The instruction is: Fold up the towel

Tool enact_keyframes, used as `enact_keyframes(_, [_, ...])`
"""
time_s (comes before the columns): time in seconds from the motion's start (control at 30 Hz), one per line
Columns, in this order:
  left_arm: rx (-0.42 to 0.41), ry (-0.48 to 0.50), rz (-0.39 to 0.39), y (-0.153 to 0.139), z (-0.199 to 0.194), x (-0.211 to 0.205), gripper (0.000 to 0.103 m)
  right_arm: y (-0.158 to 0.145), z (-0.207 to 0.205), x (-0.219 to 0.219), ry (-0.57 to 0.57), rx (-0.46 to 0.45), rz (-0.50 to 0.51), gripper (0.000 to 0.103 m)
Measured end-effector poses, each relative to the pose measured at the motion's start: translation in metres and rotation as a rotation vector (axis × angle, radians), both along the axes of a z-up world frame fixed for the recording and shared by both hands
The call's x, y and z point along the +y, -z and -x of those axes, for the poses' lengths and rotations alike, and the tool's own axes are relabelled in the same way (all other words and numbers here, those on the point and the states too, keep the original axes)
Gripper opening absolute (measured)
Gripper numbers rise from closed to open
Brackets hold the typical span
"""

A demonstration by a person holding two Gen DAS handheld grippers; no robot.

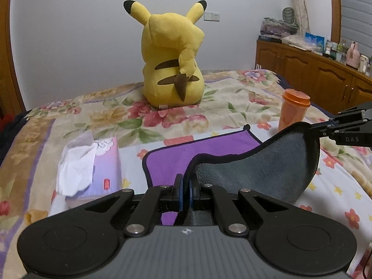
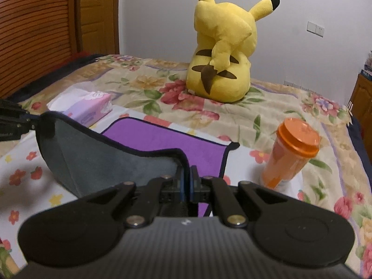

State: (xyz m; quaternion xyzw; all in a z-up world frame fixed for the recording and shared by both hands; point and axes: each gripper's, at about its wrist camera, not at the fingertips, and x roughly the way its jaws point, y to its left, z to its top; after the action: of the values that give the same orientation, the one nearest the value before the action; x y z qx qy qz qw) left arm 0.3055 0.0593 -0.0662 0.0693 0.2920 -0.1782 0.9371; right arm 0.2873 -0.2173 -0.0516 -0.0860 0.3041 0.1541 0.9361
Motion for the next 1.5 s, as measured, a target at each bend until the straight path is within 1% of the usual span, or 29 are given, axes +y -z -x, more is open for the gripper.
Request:
enact_keyframes(0.27, [0.018,0.008,-0.001,-0.001,-0.030,-0.005,0.008,-0.002,-0.018,-0.003,0.008,-0.013,0.006,0.005])
enact_keyframes(0.4, [0.008,-0.002,-0.013,-0.003,-0.042,-0.006,0.008,-0.002,-0.027,-0.003,0.005,-0.023,0.043,0.005])
enact_keyframes(0.7, [0.008,-0.039,0.004,-0.005,-0.078,-0.003,0.008,-0.002,-0.051,-0.009,0.035,-0.055,0.070,0.005])
enact_keyframes(0.93, [-0.008,-0.053,0.024,-0.013,-0.093,-0.006,0.008,-0.004,-0.066,-0.003,0.042,-0.072,0.095,0.005])
enact_keyframes(1.13, [-0.017,-0.064,0.016,-0.016,-0.103,-0.011,0.008,-0.007,-0.076,0.002,0.059,-0.086,0.102,0.004])
enact_keyframes(1.3, [-0.004,-0.083,0.019,-0.007,-0.119,-0.011,0.008,-0.003,-0.090,0.003,0.076,-0.094,0.104,0.004])
enact_keyframes(1.5, [0.033,-0.099,-0.005,0.018,-0.142,-0.013,0.008,0.017,-0.110,0.005,0.095,-0.084,0.124,0.004])
